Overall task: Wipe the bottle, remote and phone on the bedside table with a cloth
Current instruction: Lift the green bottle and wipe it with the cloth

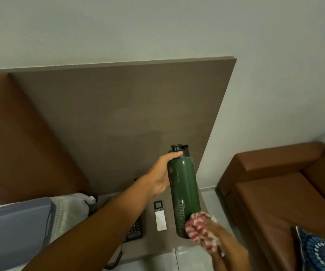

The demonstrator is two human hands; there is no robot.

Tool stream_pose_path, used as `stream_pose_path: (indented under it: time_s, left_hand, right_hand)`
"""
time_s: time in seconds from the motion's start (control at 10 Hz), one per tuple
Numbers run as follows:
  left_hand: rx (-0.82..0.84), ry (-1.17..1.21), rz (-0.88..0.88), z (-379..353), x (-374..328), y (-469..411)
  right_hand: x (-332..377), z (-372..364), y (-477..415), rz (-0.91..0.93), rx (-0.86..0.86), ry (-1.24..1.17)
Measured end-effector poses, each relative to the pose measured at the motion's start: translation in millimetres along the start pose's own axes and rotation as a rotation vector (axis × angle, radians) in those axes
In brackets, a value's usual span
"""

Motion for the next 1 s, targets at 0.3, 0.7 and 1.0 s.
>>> stream_pose_path:
  time_s: [0.3,0.7,1.0]
  left_hand:
    - [-0.055,-0.163,-0.002,-23.6,-1.2,12.4]
    - [0.010,-0.012,0.016,-9.0,-8.0,1.7]
    - [-0.037,-0.199,-0.007,-12.9,-12.5,1.4]
  right_hand:
    - [21.5,42.7,-75.4,0.241,-0.328,-0.233]
    - [11.5,-6.0,-7.2,0.102,0.346,0.085]
    - [13.3,52.0,-45.5,0.245,-0.374,-0.067]
Point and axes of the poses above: each hand's wrist, its own y-axis away from the middle knuckle, its own z-axis out of the back of the hand, x = y × z, the point moved 5 cm from there along -y, towards the middle knuckle, and after that the axes turned 11 degrees about -x, right-handed, at the moved point
